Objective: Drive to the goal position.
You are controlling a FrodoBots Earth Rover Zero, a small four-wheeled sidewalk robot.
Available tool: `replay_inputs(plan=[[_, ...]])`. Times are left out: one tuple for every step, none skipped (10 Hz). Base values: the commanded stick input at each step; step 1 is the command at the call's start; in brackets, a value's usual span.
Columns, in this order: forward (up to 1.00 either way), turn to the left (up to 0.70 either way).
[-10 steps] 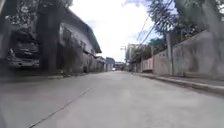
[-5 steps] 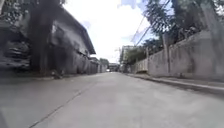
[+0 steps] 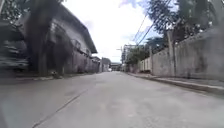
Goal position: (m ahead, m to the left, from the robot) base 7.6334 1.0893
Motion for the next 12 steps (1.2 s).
replay_inputs(plan=[[0.70,0.00],[0.70,0.00],[0.70,0.00],[0.70,0.00],[0.70,0.00],[0.70,0.00],[0.70,0.00],[0.70,0.00],[0.70,0.00],[0.70,0.00],[0.70,0.00],[0.70,0.00]])
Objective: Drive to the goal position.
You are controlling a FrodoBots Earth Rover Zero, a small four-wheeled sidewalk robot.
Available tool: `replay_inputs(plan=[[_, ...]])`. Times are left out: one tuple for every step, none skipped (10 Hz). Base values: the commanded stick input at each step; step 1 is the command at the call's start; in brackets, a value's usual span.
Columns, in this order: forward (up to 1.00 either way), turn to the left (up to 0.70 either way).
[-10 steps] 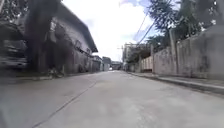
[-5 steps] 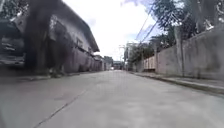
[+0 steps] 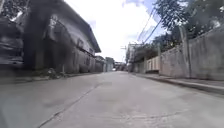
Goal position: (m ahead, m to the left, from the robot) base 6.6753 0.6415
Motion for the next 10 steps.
replay_inputs(plan=[[0.70,0.00],[0.70,0.00],[0.70,0.00],[0.70,0.00],[0.70,-0.07],[0.70,-0.35],[0.70,-0.35],[0.70,-0.35],[0.70,-0.35],[0.70,-0.35]])
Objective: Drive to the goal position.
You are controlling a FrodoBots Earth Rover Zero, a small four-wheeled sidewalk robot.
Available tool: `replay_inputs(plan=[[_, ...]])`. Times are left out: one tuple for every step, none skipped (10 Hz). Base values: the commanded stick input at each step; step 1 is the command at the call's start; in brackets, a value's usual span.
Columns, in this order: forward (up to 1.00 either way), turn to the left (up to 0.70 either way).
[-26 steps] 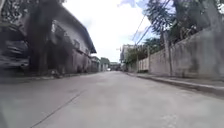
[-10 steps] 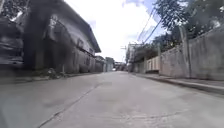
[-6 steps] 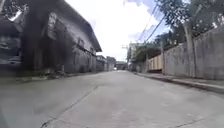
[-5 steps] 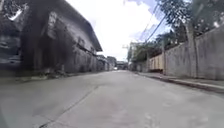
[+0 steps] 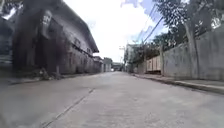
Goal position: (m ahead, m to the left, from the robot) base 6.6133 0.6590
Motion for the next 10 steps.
replay_inputs(plan=[[0.70,-0.19],[0.70,-0.04],[0.70,-0.01],[0.70,0.00],[0.70,0.00],[0.70,0.00],[0.70,0.00],[0.70,0.00],[0.70,0.00],[0.70,-0.12]])
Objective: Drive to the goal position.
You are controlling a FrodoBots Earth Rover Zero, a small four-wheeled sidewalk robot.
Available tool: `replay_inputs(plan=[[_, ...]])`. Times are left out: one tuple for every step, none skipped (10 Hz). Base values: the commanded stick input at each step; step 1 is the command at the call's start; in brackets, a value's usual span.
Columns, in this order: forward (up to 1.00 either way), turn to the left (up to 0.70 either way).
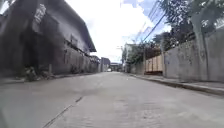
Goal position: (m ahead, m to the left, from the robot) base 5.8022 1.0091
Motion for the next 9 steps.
replay_inputs(plan=[[0.70,-0.26],[0.70,-0.35],[0.70,-0.34],[0.70,-0.32],[0.70,-0.06],[0.70,0.00],[0.70,0.00],[0.70,0.00],[0.70,0.00]])
